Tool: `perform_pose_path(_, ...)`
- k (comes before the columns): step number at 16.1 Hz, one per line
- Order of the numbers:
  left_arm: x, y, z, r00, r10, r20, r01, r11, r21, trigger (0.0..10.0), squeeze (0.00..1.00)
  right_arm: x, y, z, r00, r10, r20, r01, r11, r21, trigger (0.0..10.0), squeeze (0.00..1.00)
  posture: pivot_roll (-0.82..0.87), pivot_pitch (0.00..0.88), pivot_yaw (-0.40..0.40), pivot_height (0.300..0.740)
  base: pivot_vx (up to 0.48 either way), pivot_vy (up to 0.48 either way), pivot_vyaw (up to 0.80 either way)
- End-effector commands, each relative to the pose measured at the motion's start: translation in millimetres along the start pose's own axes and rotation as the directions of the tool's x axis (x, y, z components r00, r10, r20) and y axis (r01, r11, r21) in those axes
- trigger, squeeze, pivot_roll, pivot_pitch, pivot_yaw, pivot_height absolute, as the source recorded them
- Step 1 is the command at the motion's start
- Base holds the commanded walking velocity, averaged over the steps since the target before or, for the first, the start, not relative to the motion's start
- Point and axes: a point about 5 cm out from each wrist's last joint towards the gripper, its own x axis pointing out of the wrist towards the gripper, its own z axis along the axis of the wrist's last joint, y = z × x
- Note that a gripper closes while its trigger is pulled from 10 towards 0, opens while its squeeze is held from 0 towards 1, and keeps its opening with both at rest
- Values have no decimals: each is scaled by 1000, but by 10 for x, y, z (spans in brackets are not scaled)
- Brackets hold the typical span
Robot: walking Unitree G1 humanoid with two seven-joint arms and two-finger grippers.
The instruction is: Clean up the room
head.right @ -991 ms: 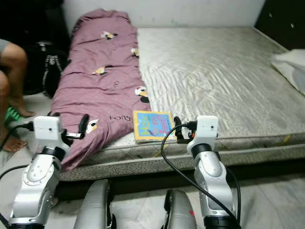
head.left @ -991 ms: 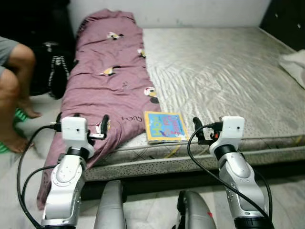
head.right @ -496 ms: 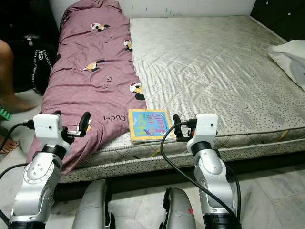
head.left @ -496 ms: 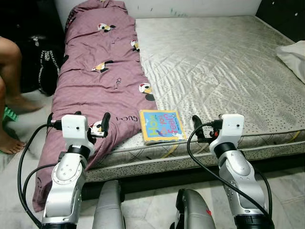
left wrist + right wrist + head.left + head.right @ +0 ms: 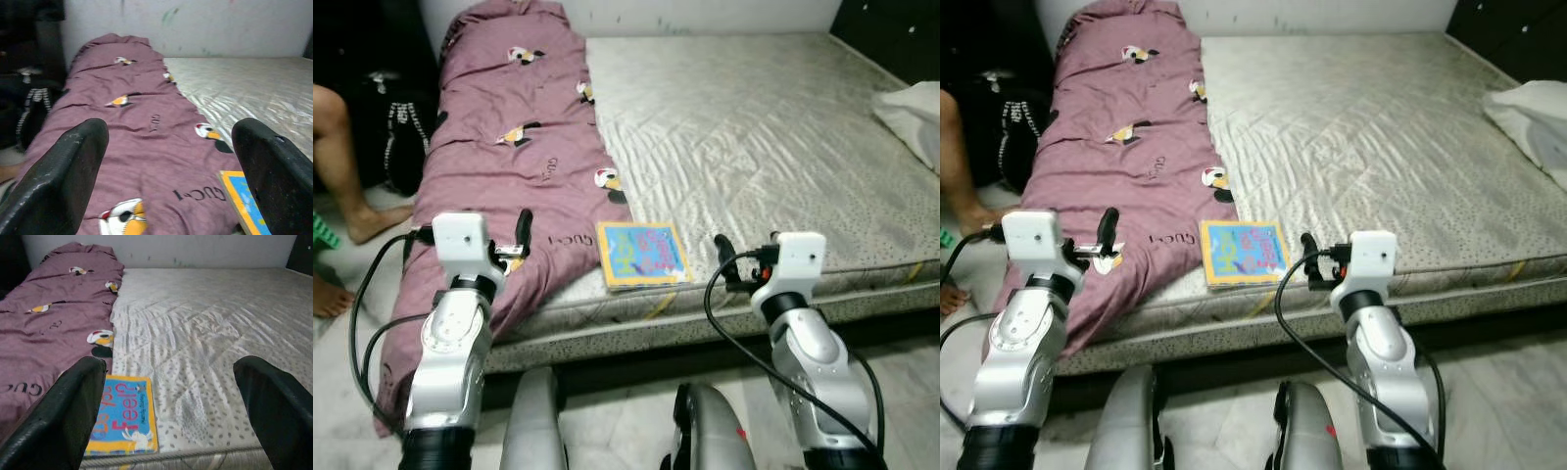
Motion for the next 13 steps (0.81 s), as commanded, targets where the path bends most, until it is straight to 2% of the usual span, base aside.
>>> perform_pose_path(1, 12, -38, -42, 1000, -13, -13, 13, 1000, -14, 10000, 0, -17, -36, -8, 1000, -14, -13, 14, 1000, 6, 10000, 0, -54, 0, -28, 558, 0, 0, 0)
perform_pose_path(7, 56, -169, -82, 1000, -10, 3, 11, 997, -77, 10000, 0, 4, -52, 23, 1000, 2, -15, -3, 1000, -20, 10000, 0, -66, 0, -42, 558, 0, 0, 0)
perform_pose_path(13, 93, -147, -65, 1000, -14, 16, 15, 997, -74, 10000, 0, 8, -49, 20, 1000, -2, -16, 2, 1000, -17, 10000, 0, -64, 0, -31, 558, 88, 0, 0)
